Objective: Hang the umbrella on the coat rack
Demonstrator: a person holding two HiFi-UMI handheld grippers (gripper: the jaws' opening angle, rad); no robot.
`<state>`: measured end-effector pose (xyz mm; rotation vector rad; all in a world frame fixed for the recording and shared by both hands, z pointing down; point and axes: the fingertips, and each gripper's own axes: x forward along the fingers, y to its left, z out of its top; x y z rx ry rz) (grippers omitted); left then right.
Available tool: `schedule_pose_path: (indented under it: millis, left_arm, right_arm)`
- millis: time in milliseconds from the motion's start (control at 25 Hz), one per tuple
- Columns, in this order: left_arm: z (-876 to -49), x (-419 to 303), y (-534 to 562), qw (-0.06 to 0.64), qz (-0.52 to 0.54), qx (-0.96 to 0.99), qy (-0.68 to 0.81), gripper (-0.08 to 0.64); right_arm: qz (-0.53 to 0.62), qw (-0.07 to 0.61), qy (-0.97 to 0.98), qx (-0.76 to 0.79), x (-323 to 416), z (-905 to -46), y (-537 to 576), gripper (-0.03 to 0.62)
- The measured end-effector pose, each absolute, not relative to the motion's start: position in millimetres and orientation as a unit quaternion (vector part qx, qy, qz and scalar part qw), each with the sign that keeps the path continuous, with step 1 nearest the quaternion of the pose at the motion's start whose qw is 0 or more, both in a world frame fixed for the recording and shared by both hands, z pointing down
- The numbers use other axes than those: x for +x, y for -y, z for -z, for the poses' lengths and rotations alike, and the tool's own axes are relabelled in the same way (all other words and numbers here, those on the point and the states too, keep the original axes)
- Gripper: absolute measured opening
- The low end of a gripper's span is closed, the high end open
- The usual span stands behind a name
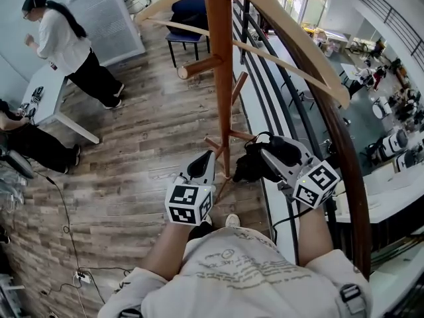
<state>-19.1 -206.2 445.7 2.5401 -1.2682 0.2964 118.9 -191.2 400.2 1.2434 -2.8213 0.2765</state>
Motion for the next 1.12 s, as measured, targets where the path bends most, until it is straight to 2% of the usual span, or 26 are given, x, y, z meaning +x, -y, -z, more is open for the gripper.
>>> schedule_pose_path:
  millis: [560, 1120]
  left_arm:
    - [-448.0, -24.1, 210.1, 0.134, -0.109, 0.875, 0.452, 0.003]
    - [-446.0, -38.3, 206.0, 0.129, -0.110, 0.864, 0.475, 0.004]
  right_arm:
    - [-0.112, 0.045, 0.899, 0.421, 134.2, -435.3, 208.6, 0.158]
    - [-0.152, 0.078, 0.901, 0.400, 93.8, -481.7, 234.4, 0.158]
